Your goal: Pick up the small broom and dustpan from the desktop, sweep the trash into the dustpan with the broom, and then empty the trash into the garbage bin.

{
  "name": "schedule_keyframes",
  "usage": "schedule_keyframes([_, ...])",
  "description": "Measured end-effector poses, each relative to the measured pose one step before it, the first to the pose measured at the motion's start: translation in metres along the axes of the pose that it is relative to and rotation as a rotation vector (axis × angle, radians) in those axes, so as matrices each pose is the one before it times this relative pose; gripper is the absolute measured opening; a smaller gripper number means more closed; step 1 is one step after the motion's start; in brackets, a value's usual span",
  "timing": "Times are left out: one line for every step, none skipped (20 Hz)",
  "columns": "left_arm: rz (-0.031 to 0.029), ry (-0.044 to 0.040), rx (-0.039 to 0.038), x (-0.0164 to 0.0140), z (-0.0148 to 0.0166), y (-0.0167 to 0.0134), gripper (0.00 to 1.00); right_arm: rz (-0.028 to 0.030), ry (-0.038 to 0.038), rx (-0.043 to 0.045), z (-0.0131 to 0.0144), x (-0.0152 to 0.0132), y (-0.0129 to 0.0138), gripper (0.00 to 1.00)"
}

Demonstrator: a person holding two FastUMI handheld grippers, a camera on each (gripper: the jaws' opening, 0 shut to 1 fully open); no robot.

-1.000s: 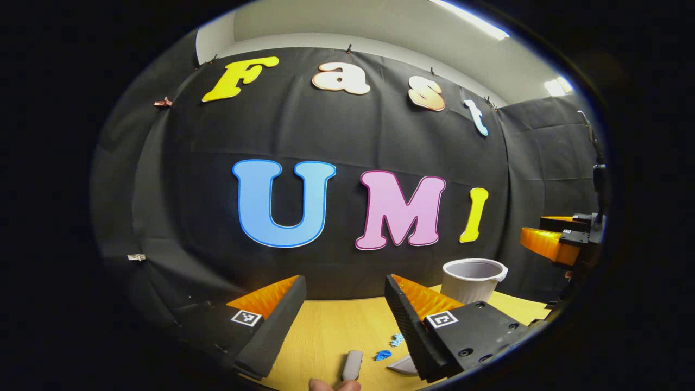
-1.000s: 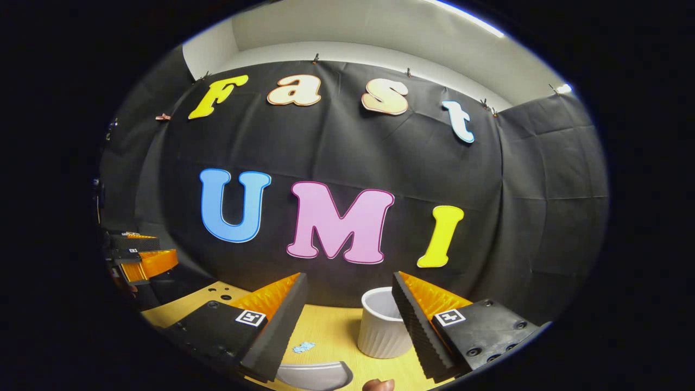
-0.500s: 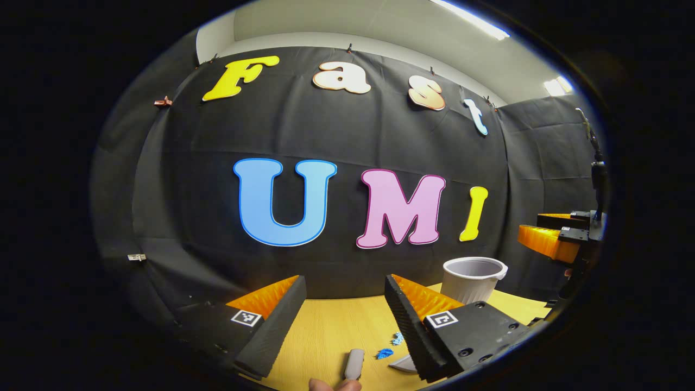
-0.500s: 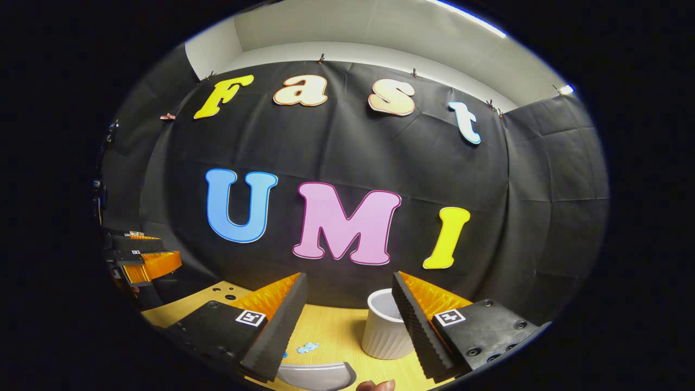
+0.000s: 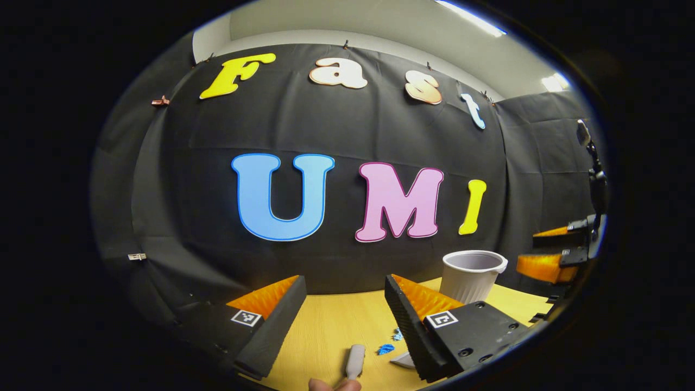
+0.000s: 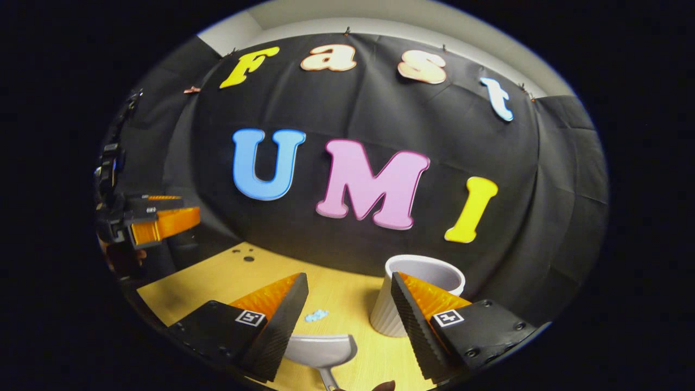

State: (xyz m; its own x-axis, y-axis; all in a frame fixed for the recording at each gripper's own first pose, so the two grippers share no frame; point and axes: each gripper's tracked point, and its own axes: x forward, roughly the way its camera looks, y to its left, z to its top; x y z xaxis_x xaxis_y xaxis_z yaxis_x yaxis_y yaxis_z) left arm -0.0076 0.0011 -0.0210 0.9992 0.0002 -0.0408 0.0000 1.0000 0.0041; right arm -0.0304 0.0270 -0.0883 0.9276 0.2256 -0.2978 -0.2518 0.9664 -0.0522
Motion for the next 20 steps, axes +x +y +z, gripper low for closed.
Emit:
schedule_keyframes([0.00588, 0.01138, -0.01109, 0.00035, -0.00287, -0.00147, 0.94, 0.02927, 0.05388, -0.00396, -0.01560, -0.00204, 0.00314, 0.95])
schedule_keyframes([0.00621, 0.01086, -0.01453, -0.00101, -0.00455, -0.00083, 0.94, 0.02403, 0.04833, 0.00105, -0.01617, 0.00104, 0.00214, 0.96])
schedule_keyframes([0.00779, 0.01148, -0.01204, -0.00016, -0.00285, -0.00158, 0.94, 0.02107, 0.04869, 0.00327, -0.01563, 0.00095, 0.00161, 0.95])
schedule_keyframes([0.00671, 0.01254, -0.00707, -0.00097, -0.00526, -0.00080, 0.94, 0.02214, 0.04853, 0.00049, -0.01614, 0.00127, 0.00316, 0.95])
schedule_keyframes([0.00618, 0.00865, 0.00007, -0.00100, -0.00215, -0.00139, 0.94, 0.02047, 0.05399, -0.00735, -0.01568, 0.00379, 0.00241, 0.95])
schedule_keyframes([0.00690, 0.00515, 0.00275, -0.00127, -0.00310, -0.00025, 0.95, 0.01431, 0.05931, -0.01195, -0.02157, 0.00695, 0.00146, 0.95])
schedule_keyframes([0.00661, 0.00465, 0.00059, -0.00042, -0.00166, -0.00048, 0.94, 0.01056, 0.06622, -0.01143, -0.02082, 0.00486, -0.00017, 0.95])
schedule_keyframes([0.00545, 0.00776, -0.00186, -0.00111, -0.00324, -0.00071, 0.94, 0.01609, 0.06168, -0.00403, -0.01890, 0.00765, 0.00019, 0.95])
schedule_keyframes([0.00748, 0.00737, -0.00455, -0.00023, -0.00234, -0.00018, 0.94, 0.01415, 0.05590, 0.00771, -0.01452, 0.00829, 0.00104, 0.94])
schedule_keyframes([0.00720, 0.00743, -0.00571, -0.00092, -0.00336, 0.00023, 0.95, 0.01448, 0.06095, 0.01236, -0.01546, 0.00761, 0.00228, 0.93])
schedule_keyframes([0.00681, 0.00573, -0.00470, -0.00020, -0.00158, 0.00007, 0.94, 0.01341, 0.05430, 0.01355, -0.01221, 0.01085, 0.00113, 0.93])
schedule_keyframes([0.00986, 0.00562, -0.00216, -0.00086, -0.00345, 0.00187, 0.94, 0.00954, 0.04478, 0.01184, -0.01030, 0.01185, 0.00026, 0.93])
schedule_keyframes([0.01064, 0.00397, -0.00212, -0.00029, -0.00094, 0.00210, 0.94, 0.01127, 0.04879, 0.00959, -0.01112, 0.00810, 0.00197, 0.93])
schedule_keyframes([0.00956, 0.00338, -0.00287, -0.00057, -0.00307, 0.00226, 0.95, 0.01010, 0.03783, 0.00731, -0.00985, 0.01007, 0.00181, 0.93])
schedule_keyframes([0.00832, 0.00590, -0.00125, -0.00026, -0.00154, 0.00161, 0.94, 0.00844, 0.03097, 0.00627, -0.00933, 0.01094, 0.00138, 0.93])
schedule_keyframes([0.00823, 0.00427, 0.00425, -0.00036, -0.00336, 0.00076, 0.95, 0.01094, 0.02509, 0.00491, -0.00469, 0.00700, -0.00178, 0.93])
schedule_keyframes([0.00873, 0.00196, 0.00687, -0.00060, -0.00005, 0.00111, 0.94, 0.00883, 0.02430, 0.00276, -0.00361, 0.00960, 0.00060, 0.93])
schedule_keyframes([0.00600, 0.00055, 0.00584, -0.00118, -0.00180, 0.00155, 0.95, 0.00433, 0.02388, -0.00324, -0.00425, 0.00970, 0.00201, 0.92])
schedule_keyframes([0.00583, 0.00112, 0.00166, -0.00046, 0.00000, 0.00089, 0.95, 0.00157, 0.01619, -0.00708, -0.00177, 0.00885, 0.00118, 0.93])
schedule_keyframes([0.00540, 0.00524, -0.00139, -0.00045, -0.00242, 0.00129, 0.95, -0.00071, 0.01477, -0.00872, -0.00255, 0.00744, 0.00080, 0.93])
